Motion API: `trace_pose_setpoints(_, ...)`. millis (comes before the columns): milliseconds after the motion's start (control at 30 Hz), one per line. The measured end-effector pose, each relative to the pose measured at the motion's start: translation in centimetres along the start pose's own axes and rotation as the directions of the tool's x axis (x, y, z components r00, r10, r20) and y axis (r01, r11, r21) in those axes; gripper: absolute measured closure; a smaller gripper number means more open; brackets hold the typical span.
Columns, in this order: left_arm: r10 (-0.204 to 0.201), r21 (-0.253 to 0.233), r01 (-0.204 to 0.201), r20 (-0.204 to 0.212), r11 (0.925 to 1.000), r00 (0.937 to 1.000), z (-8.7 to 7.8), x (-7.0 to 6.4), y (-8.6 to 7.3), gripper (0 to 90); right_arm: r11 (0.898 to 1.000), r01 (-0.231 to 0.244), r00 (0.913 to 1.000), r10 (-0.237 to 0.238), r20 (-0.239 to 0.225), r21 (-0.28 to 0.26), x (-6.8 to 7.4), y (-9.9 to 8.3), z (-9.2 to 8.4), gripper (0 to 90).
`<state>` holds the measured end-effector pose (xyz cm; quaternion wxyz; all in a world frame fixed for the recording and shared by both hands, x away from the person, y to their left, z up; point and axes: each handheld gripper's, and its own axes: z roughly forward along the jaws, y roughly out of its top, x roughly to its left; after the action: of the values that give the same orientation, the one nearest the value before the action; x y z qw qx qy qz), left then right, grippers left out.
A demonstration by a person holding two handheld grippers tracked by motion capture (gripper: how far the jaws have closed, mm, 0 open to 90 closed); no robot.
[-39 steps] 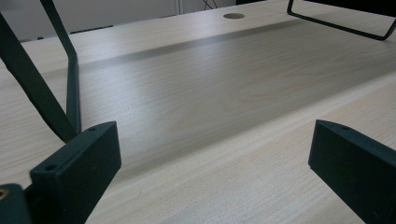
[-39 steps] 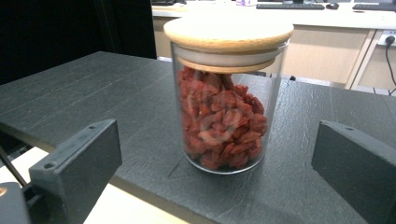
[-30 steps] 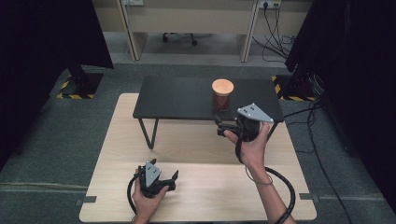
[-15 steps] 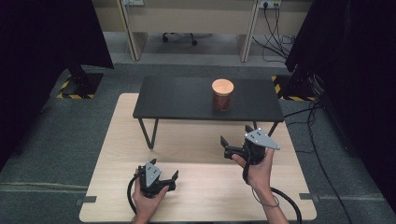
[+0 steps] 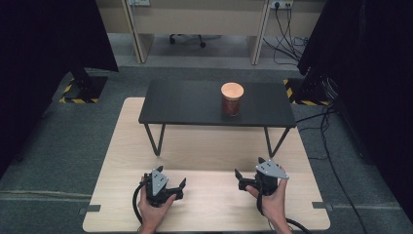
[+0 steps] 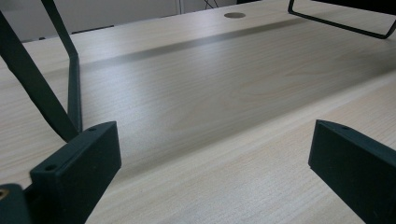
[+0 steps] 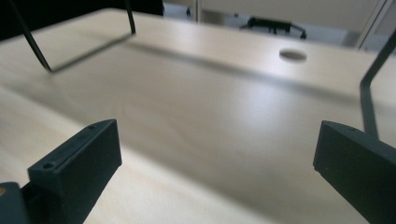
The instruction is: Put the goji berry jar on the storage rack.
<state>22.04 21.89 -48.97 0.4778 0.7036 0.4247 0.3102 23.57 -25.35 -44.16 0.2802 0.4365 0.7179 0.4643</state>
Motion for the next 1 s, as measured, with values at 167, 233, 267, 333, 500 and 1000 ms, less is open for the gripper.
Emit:
trace_pose_setpoints(167, 0.002, 0.000, -0.002, -0.001, 1.0000, 1.0000, 0.0, -0.1, 0.0, 1.7, 0.999, -0.018, 0.9998, 0.018, 0.007, 0.026, -0.2, -2.3, -0.1, 1.2)
trace_pose_setpoints(233, 0.002, 0.001, -0.002, -0.002, 1.0000, 1.0000, 0.0, -0.1, 0.0, 1.7, 0.999, -0.031, 0.9995, 0.030, 0.008, 0.031, -0.2, -2.9, -0.2, 1.3)
trace_pose_setpoints(267, 0.002, 0.001, -0.002, -0.002, 1.0000, 1.0000, 0.0, -0.1, 0.0, 1.7, 0.999, -0.035, 0.9994, 0.035, 0.006, 0.031, -0.3, -3.1, -0.2, 1.3)
trace_pose_setpoints(333, 0.002, 0.001, -0.002, -0.003, 1.0000, 1.0000, 0.0, -0.1, 0.0, 1.7, 0.999, -0.035, 0.9994, 0.034, 0.006, 0.037, -0.3, -3.3, -0.2, 1.3)
trace_pose_setpoints(500, 0.003, 0.001, -0.003, -0.003, 1.0000, 1.0000, 0.0, -0.1, 0.0, 1.7, 0.998, -0.041, 0.9992, 0.041, 0.002, 0.042, -0.2, -3.6, -0.3, 1.5)
trace_pose_setpoints(1000, 0.004, 0.003, -0.004, -0.001, 1.0000, 1.0000, 0.0, -0.1, 0.0, 1.7, 0.999, -0.040, 0.9991, 0.041, -0.008, 0.029, -0.3, -3.9, -0.5, 1.6)
